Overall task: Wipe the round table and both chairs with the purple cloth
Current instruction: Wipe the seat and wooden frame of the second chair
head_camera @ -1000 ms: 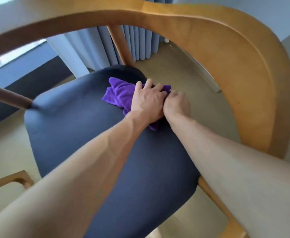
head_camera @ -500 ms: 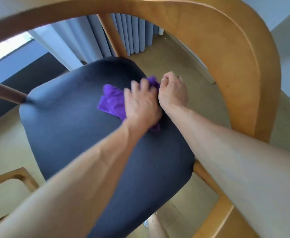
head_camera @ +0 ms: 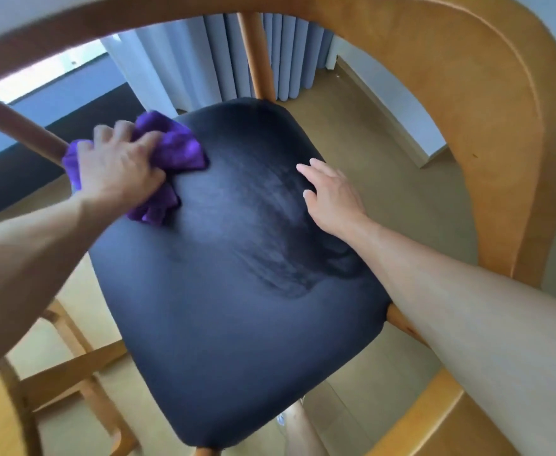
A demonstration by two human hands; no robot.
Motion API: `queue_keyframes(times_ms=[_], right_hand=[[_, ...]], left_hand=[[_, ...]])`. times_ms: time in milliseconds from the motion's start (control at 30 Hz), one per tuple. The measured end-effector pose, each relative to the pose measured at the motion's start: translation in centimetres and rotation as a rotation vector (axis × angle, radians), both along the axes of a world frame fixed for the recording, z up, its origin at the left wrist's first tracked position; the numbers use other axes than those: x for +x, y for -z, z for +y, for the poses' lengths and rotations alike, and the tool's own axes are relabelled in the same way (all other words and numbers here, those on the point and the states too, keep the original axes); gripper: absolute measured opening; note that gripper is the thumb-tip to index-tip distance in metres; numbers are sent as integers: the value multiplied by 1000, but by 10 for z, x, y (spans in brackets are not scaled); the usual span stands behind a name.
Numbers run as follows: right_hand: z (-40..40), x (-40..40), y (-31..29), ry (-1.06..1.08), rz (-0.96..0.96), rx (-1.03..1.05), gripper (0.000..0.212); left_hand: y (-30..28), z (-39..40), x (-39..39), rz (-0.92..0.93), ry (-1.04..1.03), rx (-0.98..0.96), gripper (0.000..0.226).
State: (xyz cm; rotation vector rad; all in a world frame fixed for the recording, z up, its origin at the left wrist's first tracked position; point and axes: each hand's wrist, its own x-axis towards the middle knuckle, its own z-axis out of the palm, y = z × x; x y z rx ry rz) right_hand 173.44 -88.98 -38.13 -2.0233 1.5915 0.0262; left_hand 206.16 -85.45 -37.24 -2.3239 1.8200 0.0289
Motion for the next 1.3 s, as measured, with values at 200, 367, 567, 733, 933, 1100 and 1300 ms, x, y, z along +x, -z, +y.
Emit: queue_keyframes(times_ms=[200,367,567,733,933,1100,1300], right_hand=[[-10,2,-12,120,-139,121,43],[-22,4,-21,167,-165,151,44],[-10,12,-7,36,8,15,43],[-1,20,6,-3,171,-54,57],[9,28,9,15,252,-95,69],[13,32,7,47,247,-70,70],[12,30,8,40,236,-84,70]], left_hand=[[-5,-12,-91,149,-345,-36,47],[-4,54,-215,213,91,-56,43],[3,135,-226,310,807,113,51],[2,112,-109,275,1009,88,55],[-3,70,34,145,264,-25,59],[-2,67,-25,155,-391,-119,46],[-10,122,-180,390,-110,-54,49]])
